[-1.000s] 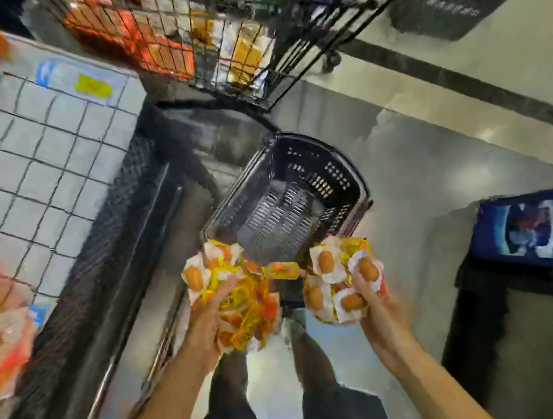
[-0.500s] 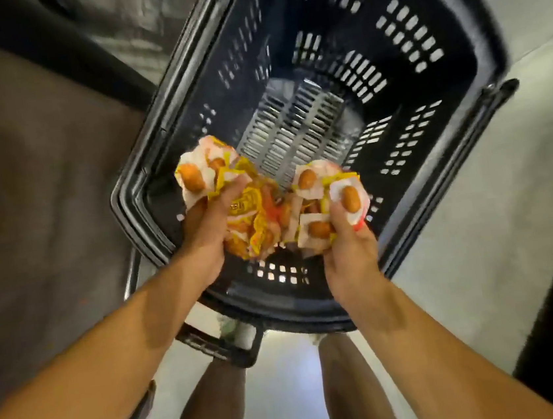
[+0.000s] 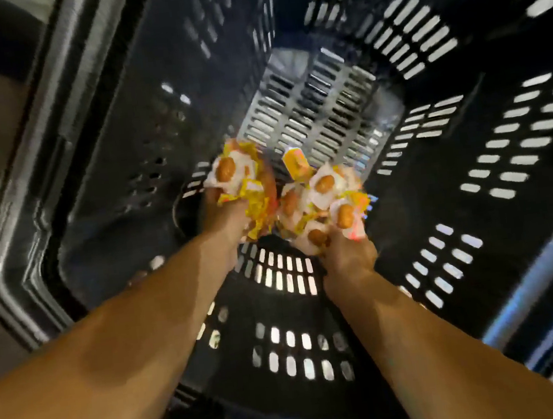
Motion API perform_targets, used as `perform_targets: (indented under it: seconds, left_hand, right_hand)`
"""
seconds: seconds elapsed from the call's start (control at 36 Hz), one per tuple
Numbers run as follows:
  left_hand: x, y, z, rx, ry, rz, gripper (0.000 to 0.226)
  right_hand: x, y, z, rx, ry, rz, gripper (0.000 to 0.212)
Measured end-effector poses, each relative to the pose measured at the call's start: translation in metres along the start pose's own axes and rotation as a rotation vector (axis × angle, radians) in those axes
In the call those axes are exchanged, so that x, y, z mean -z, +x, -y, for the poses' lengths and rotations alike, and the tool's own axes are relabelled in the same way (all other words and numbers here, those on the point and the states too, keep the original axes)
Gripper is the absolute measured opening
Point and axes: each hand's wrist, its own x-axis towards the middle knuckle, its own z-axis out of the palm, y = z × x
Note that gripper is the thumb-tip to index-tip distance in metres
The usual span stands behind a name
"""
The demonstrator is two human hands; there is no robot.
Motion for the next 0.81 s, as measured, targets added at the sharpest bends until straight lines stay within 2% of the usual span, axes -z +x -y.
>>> perform_targets:
  seconds: [0.06,0.14,0.17,0.22,0.36,0.47,0.53,0.58,0.69,0.81]
  left_hand:
    - [0.003,0.009,0.008,0.051,-0.004,-0.082,0.046]
    - [0.004,0.013,0.014,0.044,0.015,-0.093,0.048]
    - [0.005,0.011,0.014,0.058,0.057,-0.122,0.052]
    - [0.010,0.004,0.011,0.113,0.097,-0.172,0.057]
    - [0.031,-0.039,-0.014,0.135,0.194,-0.093,0.059]
    - [0.055,-0.092,-0.051,-0.023,0.478,0.039,0.062]
    - [0.067,-0.121,-0.072,-0.162,0.619,0.101,0.062]
    - [0.080,-0.153,-0.095,-0.269,0.684,0.140,0.062]
    - [0.110,-0.219,-0.139,-0.393,0.760,0.152,0.066]
    - [0.136,-0.285,-0.178,-0.548,0.825,0.145,0.061]
  right_hand:
    - [-0.001,0.005,-0.009,0.009,-0.065,0.012,0.035]
    - [-0.003,0.005,-0.017,-0.001,-0.069,0.077,0.027]
    - [-0.003,0.002,-0.018,-0.016,-0.118,0.086,0.032]
    - [0.002,-0.002,-0.017,-0.050,-0.203,0.095,0.055]
    - [0.022,-0.040,0.007,-0.054,-0.305,0.130,0.063]
    - [0.045,-0.089,0.033,0.137,-0.560,0.309,0.049]
    - [0.056,-0.116,0.050,0.279,-0.738,0.372,0.052]
    - [0.066,-0.146,0.068,0.394,-0.892,0.423,0.059]
    - [0.090,-0.203,0.110,0.620,-1.084,0.513,0.057]
    - [0.116,-0.259,0.155,0.736,-1.185,0.570,0.068]
